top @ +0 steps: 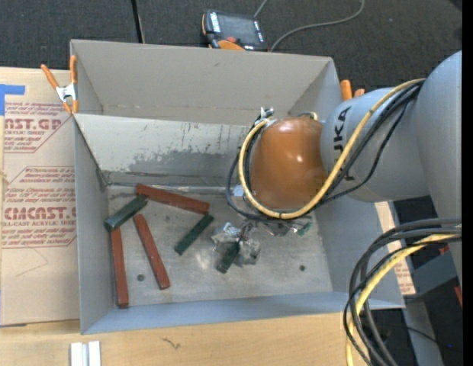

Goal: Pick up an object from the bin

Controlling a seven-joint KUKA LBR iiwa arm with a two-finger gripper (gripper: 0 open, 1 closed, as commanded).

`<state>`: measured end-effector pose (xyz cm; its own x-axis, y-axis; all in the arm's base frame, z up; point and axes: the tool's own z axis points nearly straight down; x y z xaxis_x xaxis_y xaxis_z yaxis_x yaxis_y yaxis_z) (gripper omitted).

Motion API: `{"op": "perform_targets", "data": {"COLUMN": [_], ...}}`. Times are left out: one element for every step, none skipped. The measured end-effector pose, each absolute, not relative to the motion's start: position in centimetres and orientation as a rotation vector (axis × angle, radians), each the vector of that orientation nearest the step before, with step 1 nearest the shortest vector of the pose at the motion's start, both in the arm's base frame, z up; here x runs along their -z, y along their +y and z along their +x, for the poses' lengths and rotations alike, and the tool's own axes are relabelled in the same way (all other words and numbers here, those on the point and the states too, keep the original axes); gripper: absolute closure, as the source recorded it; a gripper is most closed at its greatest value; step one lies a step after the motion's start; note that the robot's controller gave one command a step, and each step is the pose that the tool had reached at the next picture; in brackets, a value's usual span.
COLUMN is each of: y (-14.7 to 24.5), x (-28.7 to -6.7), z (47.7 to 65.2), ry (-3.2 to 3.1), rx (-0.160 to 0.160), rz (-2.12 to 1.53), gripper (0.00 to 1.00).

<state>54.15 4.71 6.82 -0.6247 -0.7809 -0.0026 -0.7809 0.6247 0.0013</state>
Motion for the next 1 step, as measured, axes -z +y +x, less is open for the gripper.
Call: {"op": "perform_targets", "data": {"y": [4.85], "x": [-14.16], "z": [54.31], "ry": [2.825], "rx": [0.003], "rz": [-1.356], "gripper": [1.0]}}
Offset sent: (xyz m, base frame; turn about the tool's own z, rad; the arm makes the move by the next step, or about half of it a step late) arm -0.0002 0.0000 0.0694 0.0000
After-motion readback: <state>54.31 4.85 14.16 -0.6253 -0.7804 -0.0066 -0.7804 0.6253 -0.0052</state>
